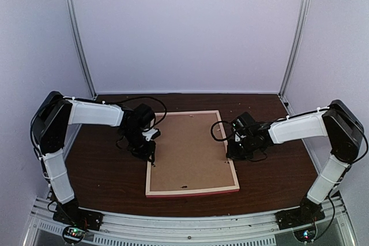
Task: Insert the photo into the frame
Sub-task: Press the fastener onto the backboard.
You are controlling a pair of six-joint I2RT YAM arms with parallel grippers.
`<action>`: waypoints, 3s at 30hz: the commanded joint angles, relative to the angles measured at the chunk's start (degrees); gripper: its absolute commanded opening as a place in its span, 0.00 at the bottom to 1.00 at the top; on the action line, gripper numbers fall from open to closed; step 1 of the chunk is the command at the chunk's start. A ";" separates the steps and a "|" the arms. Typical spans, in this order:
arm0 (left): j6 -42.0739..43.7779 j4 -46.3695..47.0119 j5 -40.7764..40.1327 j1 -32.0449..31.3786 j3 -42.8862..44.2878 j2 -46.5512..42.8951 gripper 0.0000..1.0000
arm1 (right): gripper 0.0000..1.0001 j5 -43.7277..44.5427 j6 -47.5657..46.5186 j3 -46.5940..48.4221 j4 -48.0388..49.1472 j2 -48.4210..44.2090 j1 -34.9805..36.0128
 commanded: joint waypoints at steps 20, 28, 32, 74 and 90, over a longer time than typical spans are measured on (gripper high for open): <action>7.57 -15.69 -2.64 -5.78 0.19 4.63 0.31 | 0.00 -0.01 1.83 0.12 -7.85 3.29 0.52; 9.15 -13.68 5.04 -5.79 1.34 5.23 0.33 | 0.00 -0.63 1.81 0.26 -7.39 3.87 0.51; 9.44 -13.71 6.24 -5.79 3.27 6.16 0.37 | 0.00 -0.79 1.79 -0.09 -6.85 3.94 0.50; 12.03 -18.54 5.18 -6.39 9.97 9.99 0.53 | 0.00 -1.19 0.77 -0.58 -5.09 4.28 0.40; 2.95 -6.92 10.88 0.19 12.34 12.32 0.34 | 0.00 -2.86 1.29 -2.51 -3.08 2.65 0.54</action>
